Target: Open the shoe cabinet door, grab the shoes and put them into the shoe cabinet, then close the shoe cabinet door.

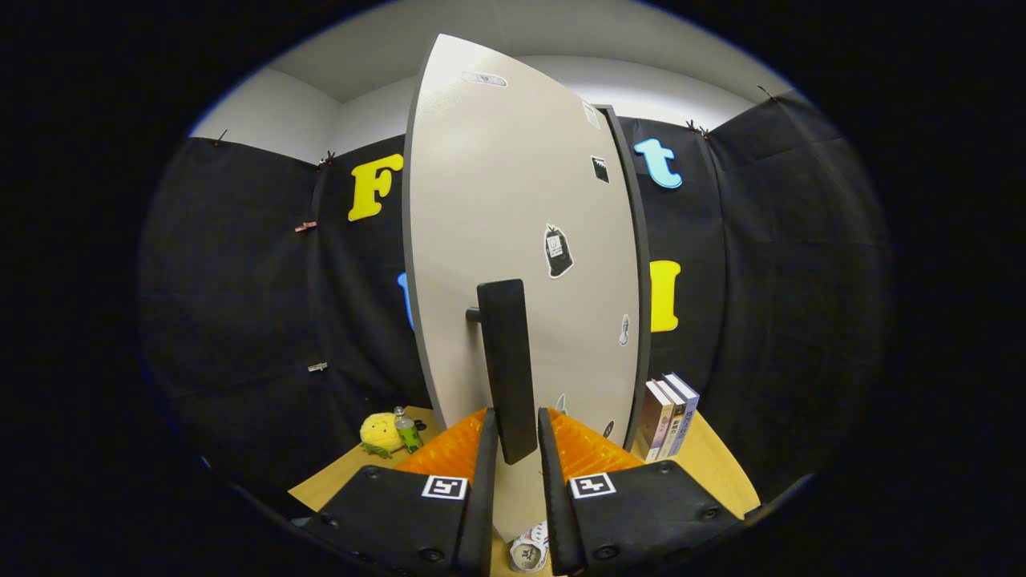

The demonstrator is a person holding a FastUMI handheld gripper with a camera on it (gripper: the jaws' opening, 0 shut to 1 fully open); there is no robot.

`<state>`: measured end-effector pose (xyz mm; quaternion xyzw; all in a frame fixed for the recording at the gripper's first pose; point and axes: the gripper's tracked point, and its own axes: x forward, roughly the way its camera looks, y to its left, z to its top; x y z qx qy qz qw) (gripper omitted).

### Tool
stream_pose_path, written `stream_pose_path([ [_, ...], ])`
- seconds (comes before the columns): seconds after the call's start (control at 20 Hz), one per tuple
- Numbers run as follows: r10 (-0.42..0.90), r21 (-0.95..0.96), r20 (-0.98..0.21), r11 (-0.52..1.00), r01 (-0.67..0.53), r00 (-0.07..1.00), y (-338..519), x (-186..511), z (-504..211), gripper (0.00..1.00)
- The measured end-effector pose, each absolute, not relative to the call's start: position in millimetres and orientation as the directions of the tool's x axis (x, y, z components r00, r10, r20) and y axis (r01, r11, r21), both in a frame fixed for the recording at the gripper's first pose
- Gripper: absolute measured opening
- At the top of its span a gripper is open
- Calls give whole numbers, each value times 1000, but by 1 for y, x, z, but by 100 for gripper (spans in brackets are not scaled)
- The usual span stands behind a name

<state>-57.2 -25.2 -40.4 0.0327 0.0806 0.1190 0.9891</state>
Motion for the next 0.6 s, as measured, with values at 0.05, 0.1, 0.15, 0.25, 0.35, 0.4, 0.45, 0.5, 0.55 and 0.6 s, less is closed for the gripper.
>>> stream_pose_path([
  [0.05,235,77,-153,971,-226,960,-27,-58,-40,32],
  [0.1,229,75,-158,973,-220,960,-31,-61,-41,32],
  [0.15,222,75,-161,974,-212,962,-34,-62,-41,32],
  [0.25,205,79,-158,978,-194,966,-43,-66,-39,32],
  [0.35,183,86,-159,981,-171,970,-57,-70,-39,32],
  [0.4,170,90,-161,984,-157,972,-64,-73,-39,32],
  [0.45,153,91,-161,986,-139,975,-73,-75,-39,32],
  [0.5,134,92,-165,988,-120,977,-82,-78,-38,32],
  [0.55,116,96,-165,990,-101,979,-92,-83,-37,32],
  [0.6,100,101,-162,991,-84,982,-101,-89,-34,32],
])
